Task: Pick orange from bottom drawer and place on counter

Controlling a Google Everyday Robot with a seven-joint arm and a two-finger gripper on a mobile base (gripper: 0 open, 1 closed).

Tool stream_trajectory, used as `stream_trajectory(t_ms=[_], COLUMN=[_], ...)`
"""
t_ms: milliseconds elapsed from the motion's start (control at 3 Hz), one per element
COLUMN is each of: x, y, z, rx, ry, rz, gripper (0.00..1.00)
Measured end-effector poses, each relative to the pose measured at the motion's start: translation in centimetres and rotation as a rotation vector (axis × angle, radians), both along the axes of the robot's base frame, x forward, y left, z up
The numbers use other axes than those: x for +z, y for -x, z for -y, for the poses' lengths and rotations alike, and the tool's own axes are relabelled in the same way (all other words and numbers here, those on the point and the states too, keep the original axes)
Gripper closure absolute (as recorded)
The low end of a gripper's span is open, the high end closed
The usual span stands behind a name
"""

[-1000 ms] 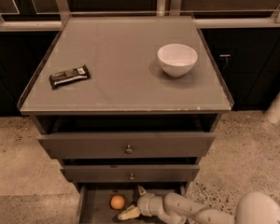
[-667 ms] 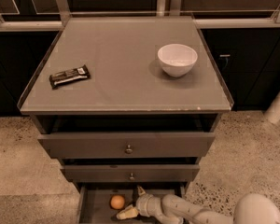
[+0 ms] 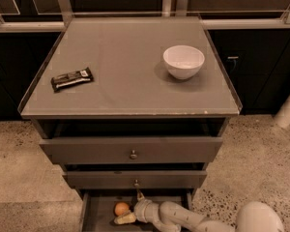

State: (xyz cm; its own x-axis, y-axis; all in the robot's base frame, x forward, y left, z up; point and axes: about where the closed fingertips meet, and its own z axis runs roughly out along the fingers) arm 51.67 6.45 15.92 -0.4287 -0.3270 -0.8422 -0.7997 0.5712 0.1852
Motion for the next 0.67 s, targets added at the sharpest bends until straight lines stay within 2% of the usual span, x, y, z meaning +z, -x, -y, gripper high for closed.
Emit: stream_trajectory(t_ms=[333, 667], x=[-0.17, -0.81], y=[-0.49, -0.36], z=[-0.97, -1.54], rx=[-0.006, 0.005], ry=[0.027, 0.069], rz=[0.036, 0.051], gripper=[0.00, 0.00])
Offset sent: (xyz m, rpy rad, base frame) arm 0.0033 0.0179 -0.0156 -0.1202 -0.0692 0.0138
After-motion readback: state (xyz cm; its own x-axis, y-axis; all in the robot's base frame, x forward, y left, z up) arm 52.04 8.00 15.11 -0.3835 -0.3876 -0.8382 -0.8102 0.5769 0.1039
